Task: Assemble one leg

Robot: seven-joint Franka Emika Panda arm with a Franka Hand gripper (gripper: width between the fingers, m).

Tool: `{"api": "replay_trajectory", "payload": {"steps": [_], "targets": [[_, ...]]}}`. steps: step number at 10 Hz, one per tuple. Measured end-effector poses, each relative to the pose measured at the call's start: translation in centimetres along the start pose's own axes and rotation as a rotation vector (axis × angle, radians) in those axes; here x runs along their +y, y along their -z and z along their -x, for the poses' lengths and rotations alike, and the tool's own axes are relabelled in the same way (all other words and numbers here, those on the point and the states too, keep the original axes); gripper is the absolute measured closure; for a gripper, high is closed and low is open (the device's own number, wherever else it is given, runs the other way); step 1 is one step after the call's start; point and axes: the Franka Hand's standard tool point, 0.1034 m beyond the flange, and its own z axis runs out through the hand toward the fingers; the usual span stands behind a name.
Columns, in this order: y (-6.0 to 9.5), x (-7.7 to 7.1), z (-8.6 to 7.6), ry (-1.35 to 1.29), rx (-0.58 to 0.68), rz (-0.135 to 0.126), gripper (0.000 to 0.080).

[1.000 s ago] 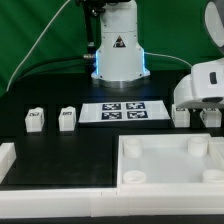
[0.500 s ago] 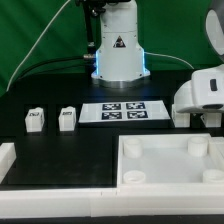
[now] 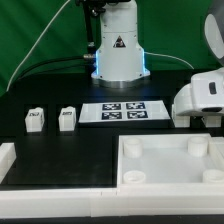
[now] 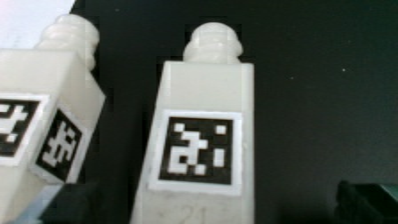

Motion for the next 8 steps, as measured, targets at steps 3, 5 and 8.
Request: {"api": "replay_trajectory", "payload": {"steps": [3,5,8], "targets": [[-0.07,0.04,-0.02,-0.001,-0.002,0.000,0.0459],[-0.06,0.05,-0.02,-0.001,-0.002,0.000,0.0509],[0.02,0.06,0.00,-0.001,-0.001,0.000,0.0509]]}}
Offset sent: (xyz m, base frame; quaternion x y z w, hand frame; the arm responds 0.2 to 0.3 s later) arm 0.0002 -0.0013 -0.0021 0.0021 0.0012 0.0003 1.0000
